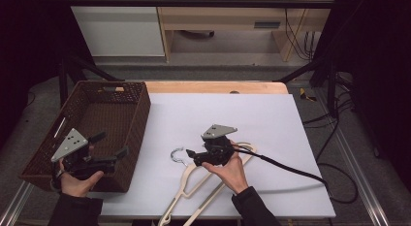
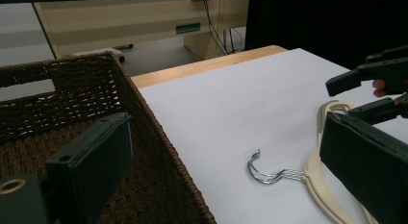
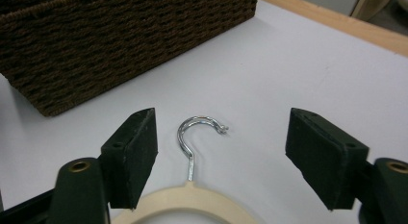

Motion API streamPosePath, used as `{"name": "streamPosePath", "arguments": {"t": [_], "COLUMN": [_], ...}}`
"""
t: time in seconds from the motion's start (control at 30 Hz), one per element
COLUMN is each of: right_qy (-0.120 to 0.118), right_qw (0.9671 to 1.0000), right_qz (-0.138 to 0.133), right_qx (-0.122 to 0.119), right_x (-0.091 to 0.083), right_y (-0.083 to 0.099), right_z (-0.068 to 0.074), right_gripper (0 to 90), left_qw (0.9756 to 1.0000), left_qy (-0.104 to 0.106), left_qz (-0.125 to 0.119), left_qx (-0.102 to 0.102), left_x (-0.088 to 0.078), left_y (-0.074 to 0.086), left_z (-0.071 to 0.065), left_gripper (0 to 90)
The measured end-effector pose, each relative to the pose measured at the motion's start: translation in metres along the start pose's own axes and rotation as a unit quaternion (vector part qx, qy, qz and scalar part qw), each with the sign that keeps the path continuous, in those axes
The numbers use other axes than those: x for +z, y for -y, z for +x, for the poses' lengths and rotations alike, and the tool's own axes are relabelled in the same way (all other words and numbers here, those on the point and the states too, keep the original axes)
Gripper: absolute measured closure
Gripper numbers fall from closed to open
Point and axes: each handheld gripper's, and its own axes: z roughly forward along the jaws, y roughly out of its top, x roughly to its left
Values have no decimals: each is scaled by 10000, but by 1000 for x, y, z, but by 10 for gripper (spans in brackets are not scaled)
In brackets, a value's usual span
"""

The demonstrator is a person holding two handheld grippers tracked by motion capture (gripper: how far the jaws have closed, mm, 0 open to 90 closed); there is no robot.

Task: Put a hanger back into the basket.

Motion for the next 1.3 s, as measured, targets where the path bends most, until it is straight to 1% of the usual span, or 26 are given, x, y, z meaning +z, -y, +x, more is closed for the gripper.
{"name": "streamPosePath", "arguments": {"t": [0.03,0.17,0.23,0.27,0.3,0.4,0.43,0.47,0.5,0.53,0.57,0.6,0.63,0.7,0.73,0.77,0.8,0.87,0.9,0.93,0.97,1.0,1.03,1.07,1.23,1.3], "right_qy": [-18,-55,17,17,4,-135,-70,-70,-81,-81,-104,-104,-35,-45,-102,-102,-110,-97,-117,-117,-90,-90,-122,-125,-173,-186], "right_qw": [10000,9999,9996,9996,9995,9995,9995,9995,9990,9990,9984,9984,9977,9974,9968,9968,9959,9955,9946,9946,9937,9937,9931,9925,9893,9887], "right_qz": [50,150,257,257,305,291,314,314,431,431,548,548,656,698,791,791,888,939,1027,1027,1117,1117,1170,1215,1432,1459], "right_qx": [41,36,-94,-94,-115,-12,21,21,-45,-45,-121,-121,-179,-178,-109,-109,-124,-98,-120,-120,-33,-33,-8,74,202,297], "right_x": [7,16,24,24,30,34,40,40,46,46,53,53,59,61,66,66,69,71,74,74,77,77,80,81,84,85], "right_y": [2,4,4,4,4,4,5,5,7,7,10,10,12,13,16,16,19,21,24,24,26,26,28,28,31,31], "right_z": [-1,0,3,3,6,6,6,6,8,8,11,11,14,14,15,15,15,16,15,15,16,16,15,16,15,16], "right_gripper": [310,337,359,359,368,385,401,401,406,406,431,431,457,471,500,500,537,551,589,589,630,630,675,690,794,831], "left_qw": [10000,10000,10000,10000,10000,10000,10000,10000,10000,10000,10000,10000,10000,10000,10000,10000,10000,10000,10000,10000,10000,10000,10000,10000,10000,10000], "left_qy": [-1,1,6,3,4,2,2,2,-3,-3,3,0,1,4,6,9,9,11,8,8,8,8,6,8,4,4], "left_qz": [-1,18,21,20,21,24,16,16,23,23,23,24,20,18,19,20,21,27,33,33,38,38,27,30,43,43], "left_qx": [3,20,27,31,33,28,28,28,31,31,27,32,29,37,42,44,48,44,47,47,52,52,39,33,47,42], "left_x": [0,0,0,0,0,0,0,0,0,0,0,0,0,0,0,0,0,0,0,0,0,0,1,1,2,2], "left_y": [0,0,0,0,0,0,0,0,0,0,0,0,0,0,-1,-1,-1,0,0,0,0,0,0,0,0,0], "left_z": [0,0,0,0,0,0,0,0,0,0,0,0,0,0,0,0,-1,-1,-1,-1,-1,-1,-1,-2,-2,-2], "left_gripper": [41,42,43,43,43,43,43,44,44,44,44,44,44,44,44,44,45,45,45,45,46,46,46,46,47,47]}}
